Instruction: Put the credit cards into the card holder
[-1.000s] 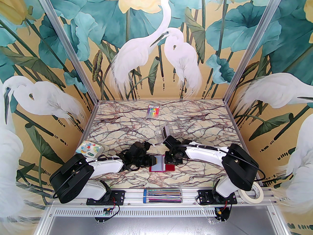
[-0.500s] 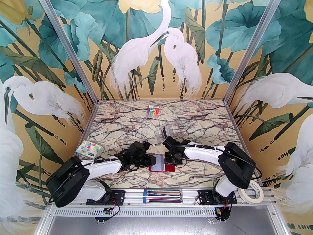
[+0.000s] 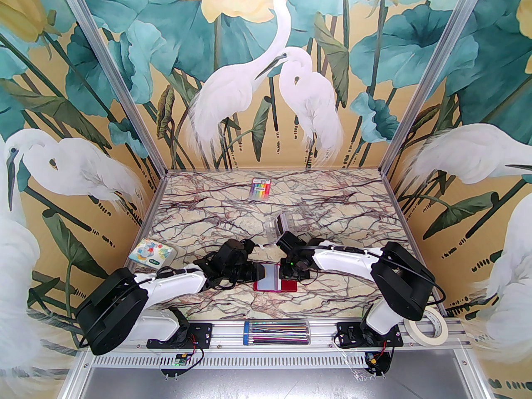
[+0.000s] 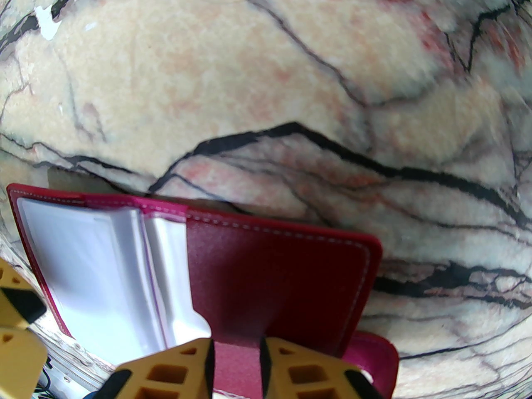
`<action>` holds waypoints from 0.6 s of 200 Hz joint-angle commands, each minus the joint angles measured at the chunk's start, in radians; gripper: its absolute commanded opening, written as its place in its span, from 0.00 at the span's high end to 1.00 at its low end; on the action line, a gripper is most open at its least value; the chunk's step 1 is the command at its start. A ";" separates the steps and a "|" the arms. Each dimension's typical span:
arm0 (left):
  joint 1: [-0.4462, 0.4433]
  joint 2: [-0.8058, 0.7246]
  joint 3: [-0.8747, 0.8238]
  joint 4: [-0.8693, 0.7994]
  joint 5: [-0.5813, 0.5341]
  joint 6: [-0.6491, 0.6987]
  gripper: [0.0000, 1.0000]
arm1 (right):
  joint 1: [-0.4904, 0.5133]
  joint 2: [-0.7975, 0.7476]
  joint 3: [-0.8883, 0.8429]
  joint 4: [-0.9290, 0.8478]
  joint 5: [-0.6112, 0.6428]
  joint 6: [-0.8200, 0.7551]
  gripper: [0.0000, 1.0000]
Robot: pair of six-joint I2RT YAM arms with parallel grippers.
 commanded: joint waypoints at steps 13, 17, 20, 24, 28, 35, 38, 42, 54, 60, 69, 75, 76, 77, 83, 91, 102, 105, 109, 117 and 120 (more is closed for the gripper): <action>-0.006 0.068 -0.013 0.025 -0.015 0.014 0.68 | 0.000 -0.027 0.015 -0.025 0.022 -0.011 0.74; -0.008 0.074 -0.014 0.030 -0.016 0.012 0.68 | 0.000 -0.029 0.017 -0.027 0.022 -0.012 0.74; -0.007 0.076 -0.017 0.033 -0.014 0.011 0.68 | 0.000 -0.030 0.018 -0.029 0.022 -0.012 0.74; -0.007 0.079 -0.018 0.035 -0.016 0.010 0.68 | 0.001 -0.031 0.020 -0.032 0.023 -0.014 0.74; -0.008 0.082 -0.021 0.037 -0.017 0.010 0.68 | 0.000 -0.033 0.023 -0.035 0.024 -0.014 0.74; -0.007 0.085 -0.023 0.038 -0.019 0.011 0.68 | 0.000 -0.034 0.028 -0.040 0.025 -0.015 0.73; -0.007 0.086 -0.024 0.037 -0.019 0.013 0.68 | 0.000 -0.036 0.032 -0.044 0.024 -0.015 0.74; -0.007 0.088 -0.025 0.035 -0.021 0.014 0.68 | 0.000 -0.038 0.037 -0.048 0.025 -0.016 0.74; -0.006 0.092 -0.031 0.034 -0.029 0.015 0.68 | 0.000 -0.043 0.050 -0.062 0.028 -0.022 0.73; -0.007 0.095 -0.036 0.036 -0.033 0.014 0.68 | 0.000 -0.047 0.060 -0.070 0.031 -0.024 0.73; -0.008 0.100 -0.042 0.045 -0.032 0.012 0.68 | 0.000 -0.052 0.078 -0.092 0.036 -0.029 0.73; -0.006 0.104 -0.046 0.052 -0.030 0.010 0.68 | 0.000 -0.056 0.090 -0.103 0.041 -0.033 0.72; -0.006 0.105 -0.046 0.052 -0.029 0.010 0.68 | 0.000 -0.057 0.092 -0.105 0.043 -0.034 0.73; -0.007 0.105 -0.047 0.053 -0.028 0.010 0.69 | 0.000 -0.058 0.095 -0.107 0.043 -0.035 0.72; -0.007 0.106 -0.048 0.054 -0.027 0.010 0.69 | 0.001 -0.064 0.108 -0.121 0.048 -0.039 0.72; -0.007 0.104 -0.048 0.054 -0.026 0.009 0.69 | -0.001 -0.071 0.134 -0.141 0.056 -0.049 0.71; -0.006 0.098 -0.048 0.050 -0.026 0.012 0.69 | -0.004 -0.078 0.174 -0.177 0.074 -0.064 0.69; -0.007 0.096 -0.047 0.047 -0.026 0.013 0.69 | -0.006 -0.079 0.187 -0.188 0.081 -0.068 0.69; -0.007 0.092 -0.046 0.044 -0.026 0.015 0.69 | -0.008 -0.081 0.204 -0.202 0.089 -0.076 0.67; -0.007 0.085 -0.044 0.035 -0.028 0.016 0.69 | -0.018 -0.082 0.237 -0.228 0.103 -0.091 0.65; -0.007 0.082 -0.043 0.033 -0.030 0.018 0.69 | -0.022 -0.082 0.250 -0.236 0.108 -0.097 0.64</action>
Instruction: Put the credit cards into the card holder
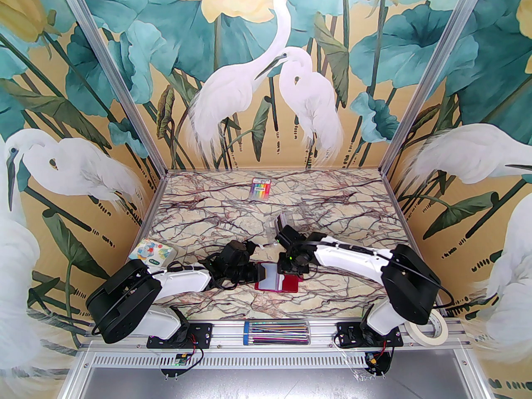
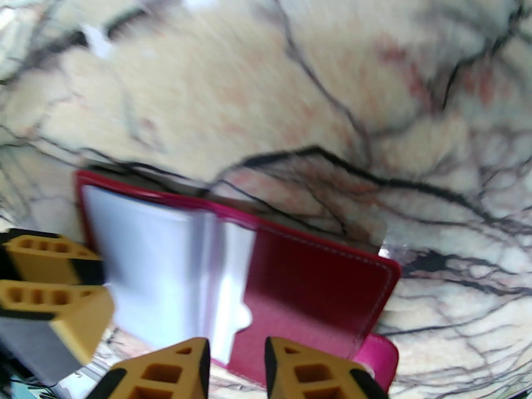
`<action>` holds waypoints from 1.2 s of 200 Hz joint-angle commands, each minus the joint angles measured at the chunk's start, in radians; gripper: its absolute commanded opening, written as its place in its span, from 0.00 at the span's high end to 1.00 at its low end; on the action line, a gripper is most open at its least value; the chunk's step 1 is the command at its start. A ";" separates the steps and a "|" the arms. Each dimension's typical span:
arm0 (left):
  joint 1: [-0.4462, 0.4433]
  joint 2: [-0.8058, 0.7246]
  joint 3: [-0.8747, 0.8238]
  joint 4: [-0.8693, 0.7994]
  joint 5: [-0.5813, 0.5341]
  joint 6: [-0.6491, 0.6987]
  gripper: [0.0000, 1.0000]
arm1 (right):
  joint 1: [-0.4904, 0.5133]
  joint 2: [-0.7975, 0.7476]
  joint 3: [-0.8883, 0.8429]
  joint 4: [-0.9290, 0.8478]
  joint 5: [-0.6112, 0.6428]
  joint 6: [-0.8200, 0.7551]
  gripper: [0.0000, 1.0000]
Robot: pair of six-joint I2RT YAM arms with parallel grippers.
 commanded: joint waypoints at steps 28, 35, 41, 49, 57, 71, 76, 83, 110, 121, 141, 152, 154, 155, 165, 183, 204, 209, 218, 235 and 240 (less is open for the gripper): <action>-0.007 -0.017 -0.029 -0.071 -0.034 0.011 0.69 | -0.080 -0.017 0.222 -0.160 0.083 -0.126 0.55; -0.008 -0.020 -0.031 -0.071 -0.032 0.011 0.69 | -0.096 -0.012 0.250 -0.167 0.088 -0.146 0.54; -0.007 -0.024 -0.030 -0.072 -0.032 0.010 0.69 | -0.109 -0.004 0.277 -0.178 0.095 -0.163 0.53; -0.007 -0.027 -0.032 -0.075 -0.032 0.011 0.69 | -0.127 0.011 0.312 -0.196 0.107 -0.186 0.51; -0.008 -0.031 -0.030 -0.079 -0.035 0.012 0.69 | -0.143 0.030 0.353 -0.210 0.115 -0.211 0.49; -0.006 -0.032 -0.029 -0.081 -0.038 0.013 0.69 | -0.177 0.072 0.421 -0.231 0.119 -0.255 0.45; -0.007 -0.032 -0.028 -0.080 -0.039 0.012 0.69 | -0.194 0.092 0.448 -0.242 0.118 -0.271 0.44; -0.008 -0.031 -0.028 -0.078 -0.036 0.012 0.69 | -0.209 0.116 0.476 -0.250 0.120 -0.288 0.43; -0.007 -0.026 -0.028 -0.075 -0.036 0.011 0.70 | -0.259 0.226 0.598 -0.285 0.116 -0.360 0.41; -0.008 -0.027 -0.029 -0.075 -0.037 0.011 0.69 | -0.264 0.283 0.656 -0.309 0.115 -0.391 0.40; -0.008 -0.028 -0.030 -0.074 -0.039 0.011 0.70 | -0.269 0.383 0.754 -0.362 0.125 -0.431 0.40; -0.008 -0.028 -0.030 -0.074 -0.038 0.010 0.69 | -0.271 0.428 0.797 -0.381 0.124 -0.446 0.39; -0.006 -0.028 -0.030 -0.074 -0.038 0.011 0.69 | -0.271 0.436 0.803 -0.383 0.124 -0.448 0.40; -0.007 -0.027 -0.030 -0.073 -0.038 0.011 0.69 | -0.271 0.439 0.804 -0.384 0.124 -0.449 0.39; -0.008 -0.028 -0.030 -0.075 -0.038 0.011 0.69 | -0.273 0.468 0.831 -0.392 0.128 -0.453 0.39; -0.008 -0.033 -0.031 -0.075 -0.037 0.011 0.70 | -0.275 0.508 0.867 -0.408 0.131 -0.446 0.40; -0.007 -0.035 -0.030 -0.077 -0.038 0.011 0.70 | -0.276 0.544 0.888 -0.420 0.118 -0.452 0.39; -0.008 -0.034 -0.028 -0.077 -0.038 0.011 0.70 | -0.275 0.553 0.894 -0.424 0.115 -0.453 0.39; -0.009 -0.032 -0.028 -0.078 -0.038 0.012 0.69 | -0.276 0.568 0.902 -0.438 0.113 -0.454 0.39; -0.006 -0.033 -0.028 -0.077 -0.038 0.012 0.70 | -0.276 0.584 0.903 -0.442 0.111 -0.457 0.39; -0.007 -0.033 -0.028 -0.077 -0.038 0.012 0.70 | -0.276 0.587 0.902 -0.442 0.110 -0.458 0.39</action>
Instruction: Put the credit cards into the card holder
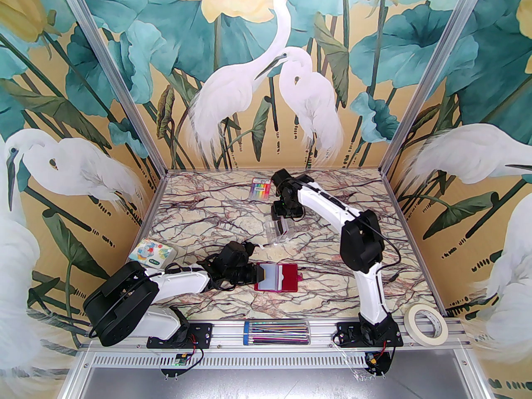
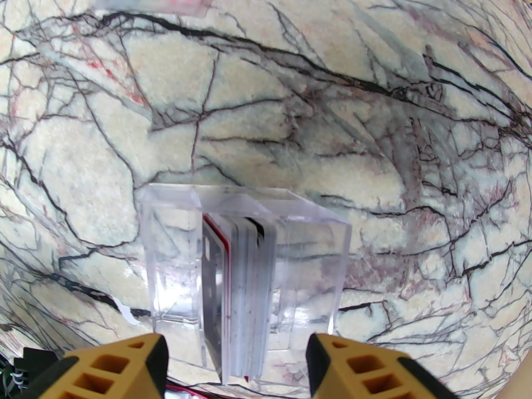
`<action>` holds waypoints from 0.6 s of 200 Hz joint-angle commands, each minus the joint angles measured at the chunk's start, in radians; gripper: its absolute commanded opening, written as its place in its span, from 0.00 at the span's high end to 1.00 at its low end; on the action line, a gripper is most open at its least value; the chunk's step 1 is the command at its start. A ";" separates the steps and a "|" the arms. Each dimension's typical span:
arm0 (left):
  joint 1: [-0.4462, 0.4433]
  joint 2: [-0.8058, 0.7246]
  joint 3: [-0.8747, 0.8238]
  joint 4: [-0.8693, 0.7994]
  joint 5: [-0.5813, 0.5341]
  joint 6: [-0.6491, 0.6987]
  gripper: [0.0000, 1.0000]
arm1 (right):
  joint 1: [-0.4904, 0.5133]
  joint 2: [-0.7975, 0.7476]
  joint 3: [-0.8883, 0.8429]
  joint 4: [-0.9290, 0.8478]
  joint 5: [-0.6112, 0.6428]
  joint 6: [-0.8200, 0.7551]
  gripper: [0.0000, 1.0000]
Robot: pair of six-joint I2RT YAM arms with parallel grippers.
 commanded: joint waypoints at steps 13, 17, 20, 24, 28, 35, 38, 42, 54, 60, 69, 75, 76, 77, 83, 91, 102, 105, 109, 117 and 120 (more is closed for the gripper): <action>-0.007 -0.009 -0.021 -0.052 -0.033 0.012 0.70 | -0.002 0.038 0.018 -0.041 -0.002 -0.025 0.39; -0.007 -0.010 -0.021 -0.052 -0.033 0.013 0.70 | -0.002 0.041 0.018 -0.040 -0.001 -0.026 0.39; -0.006 -0.010 -0.020 -0.052 -0.033 0.012 0.70 | -0.002 0.043 0.017 -0.041 0.000 -0.026 0.39; -0.006 -0.008 -0.020 -0.052 -0.033 0.012 0.70 | -0.002 0.045 0.017 -0.041 0.002 -0.027 0.39; -0.007 -0.009 -0.022 -0.052 -0.033 0.012 0.70 | -0.002 0.048 0.017 -0.041 0.002 -0.028 0.39; -0.006 -0.009 -0.022 -0.051 -0.033 0.010 0.70 | -0.002 0.053 0.017 -0.042 0.002 -0.029 0.39; -0.007 -0.009 -0.021 -0.051 -0.033 0.011 0.70 | -0.002 0.055 0.018 -0.042 0.001 -0.029 0.39; -0.007 -0.009 -0.022 -0.051 -0.033 0.011 0.70 | -0.002 0.058 0.019 -0.042 0.000 -0.030 0.39; -0.007 -0.010 -0.022 -0.052 -0.033 0.010 0.70 | -0.002 0.066 0.019 -0.042 -0.007 -0.032 0.40; -0.007 -0.010 -0.022 -0.052 -0.033 0.010 0.69 | -0.002 0.069 0.019 -0.042 -0.007 -0.034 0.40; -0.008 -0.010 -0.021 -0.053 -0.033 0.010 0.70 | -0.002 0.074 0.019 -0.042 -0.002 -0.034 0.40; -0.006 -0.011 -0.021 -0.053 -0.033 0.010 0.70 | -0.002 0.076 0.018 -0.042 0.001 -0.035 0.40; -0.007 -0.010 -0.020 -0.053 -0.033 0.010 0.70 | -0.002 0.077 0.018 -0.042 0.002 -0.035 0.40; -0.006 -0.010 -0.020 -0.053 -0.033 0.011 0.70 | -0.002 0.078 0.019 -0.042 0.002 -0.035 0.40; -0.007 -0.009 -0.019 -0.053 -0.034 0.010 0.70 | -0.002 0.079 0.020 -0.044 0.004 -0.035 0.40; -0.007 -0.010 -0.019 -0.055 -0.032 0.010 0.69 | -0.002 0.083 0.020 -0.044 0.003 -0.037 0.40; -0.007 -0.010 -0.017 -0.055 -0.032 0.010 0.70 | -0.002 0.086 0.023 -0.044 0.006 -0.038 0.40; -0.008 -0.010 -0.017 -0.055 -0.032 0.010 0.69 | -0.002 0.088 0.023 -0.044 0.007 -0.038 0.40; -0.008 -0.010 -0.016 -0.055 -0.032 0.010 0.70 | -0.002 0.089 0.024 -0.045 0.009 -0.039 0.41; -0.006 -0.010 -0.017 -0.055 -0.033 0.012 0.69 | -0.002 0.092 0.029 -0.048 0.015 -0.040 0.41; -0.007 -0.010 -0.018 -0.055 -0.032 0.012 0.69 | -0.002 0.093 0.028 -0.051 0.016 -0.040 0.41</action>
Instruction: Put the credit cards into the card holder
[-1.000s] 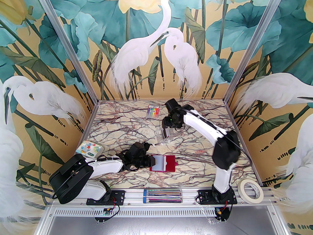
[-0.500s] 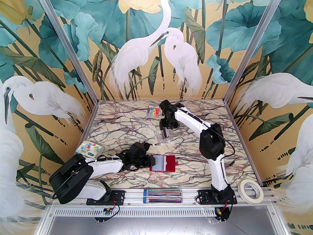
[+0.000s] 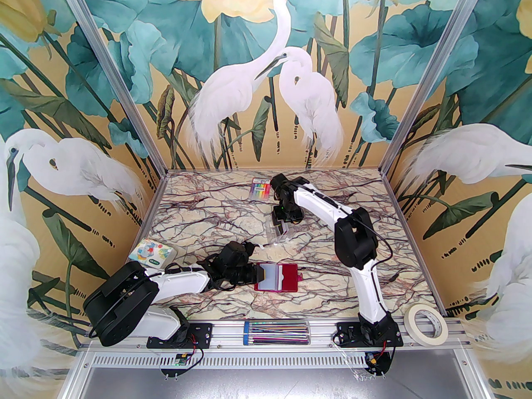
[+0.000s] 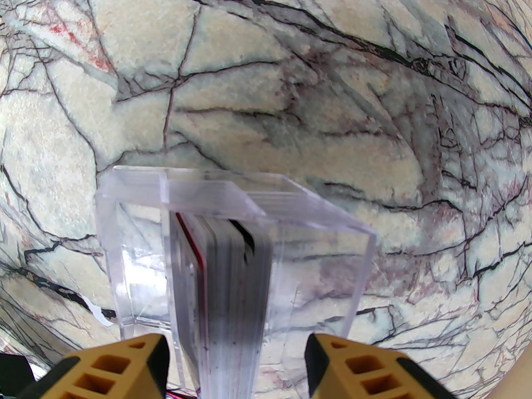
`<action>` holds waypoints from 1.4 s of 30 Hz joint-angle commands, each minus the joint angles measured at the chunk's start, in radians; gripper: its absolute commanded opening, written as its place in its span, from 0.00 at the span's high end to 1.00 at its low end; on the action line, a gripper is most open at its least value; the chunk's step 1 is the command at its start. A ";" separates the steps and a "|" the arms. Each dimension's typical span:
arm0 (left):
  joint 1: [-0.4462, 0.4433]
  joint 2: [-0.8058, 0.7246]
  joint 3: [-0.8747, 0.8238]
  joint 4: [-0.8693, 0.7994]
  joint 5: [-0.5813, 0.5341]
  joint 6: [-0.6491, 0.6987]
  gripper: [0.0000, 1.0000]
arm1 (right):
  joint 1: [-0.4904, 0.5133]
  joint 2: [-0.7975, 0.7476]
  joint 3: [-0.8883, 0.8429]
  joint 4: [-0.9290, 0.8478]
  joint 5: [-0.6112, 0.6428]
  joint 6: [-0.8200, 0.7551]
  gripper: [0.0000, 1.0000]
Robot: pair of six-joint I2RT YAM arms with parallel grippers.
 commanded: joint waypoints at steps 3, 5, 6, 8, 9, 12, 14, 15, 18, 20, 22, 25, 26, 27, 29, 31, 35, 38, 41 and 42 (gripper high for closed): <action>-0.006 -0.009 -0.016 -0.055 -0.032 0.012 0.70 | -0.002 0.045 0.030 -0.030 0.022 -0.015 0.42; -0.008 -0.011 -0.018 -0.055 -0.032 0.011 0.70 | -0.002 0.049 0.033 -0.032 0.022 -0.013 0.42; -0.007 -0.009 -0.019 -0.055 -0.032 0.011 0.70 | -0.002 0.050 0.033 -0.032 0.022 -0.013 0.43; -0.007 -0.010 -0.020 -0.055 -0.031 0.012 0.70 | -0.002 0.050 0.034 -0.032 0.029 -0.012 0.43; -0.008 -0.010 -0.020 -0.055 -0.032 0.012 0.70 | -0.001 0.052 0.035 -0.033 0.031 -0.012 0.43; -0.007 -0.008 -0.020 -0.055 -0.032 0.012 0.70 | 0.000 0.061 0.047 -0.042 0.035 -0.013 0.44; -0.006 -0.008 -0.021 -0.055 -0.033 0.012 0.70 | 0.000 0.068 0.060 -0.051 0.042 -0.012 0.45; -0.007 -0.008 -0.020 -0.055 -0.032 0.012 0.70 | 0.001 0.069 0.064 -0.052 0.043 -0.013 0.45; -0.006 -0.007 -0.021 -0.052 -0.032 0.012 0.70 | 0.000 0.075 0.074 -0.059 0.046 -0.013 0.45; -0.009 -0.006 -0.022 -0.050 -0.032 0.011 0.70 | 0.001 0.079 0.081 -0.064 0.048 -0.015 0.45; -0.007 -0.005 -0.020 -0.048 -0.032 0.010 0.70 | 0.003 0.083 0.088 -0.069 0.053 -0.018 0.45; -0.007 -0.003 -0.021 -0.050 -0.030 0.012 0.70 | 0.003 0.091 0.101 -0.077 0.060 -0.023 0.45; -0.008 -0.002 -0.018 -0.048 -0.030 0.012 0.69 | 0.003 0.093 0.103 -0.079 0.061 -0.024 0.46; -0.007 -0.001 -0.018 -0.048 -0.029 0.012 0.70 | 0.004 0.096 0.106 -0.081 0.062 -0.025 0.46; -0.007 0.000 -0.019 -0.048 -0.030 0.012 0.70 | 0.006 0.100 0.110 -0.082 0.062 -0.026 0.46; -0.008 0.000 -0.019 -0.048 -0.028 0.014 0.70 | 0.009 0.102 0.113 -0.087 0.067 -0.027 0.46; -0.008 0.003 -0.018 -0.048 -0.027 0.013 0.69 | 0.016 0.104 0.120 -0.096 0.082 -0.028 0.47; -0.007 0.005 -0.016 -0.047 -0.027 0.013 0.70 | 0.019 0.104 0.125 -0.100 0.080 -0.024 0.49; -0.007 0.008 -0.013 -0.047 -0.024 0.013 0.69 | 0.020 0.104 0.129 -0.100 0.080 -0.011 0.50; -0.007 0.009 -0.013 -0.047 -0.025 0.014 0.69 | 0.019 0.103 0.129 -0.099 0.079 -0.006 0.50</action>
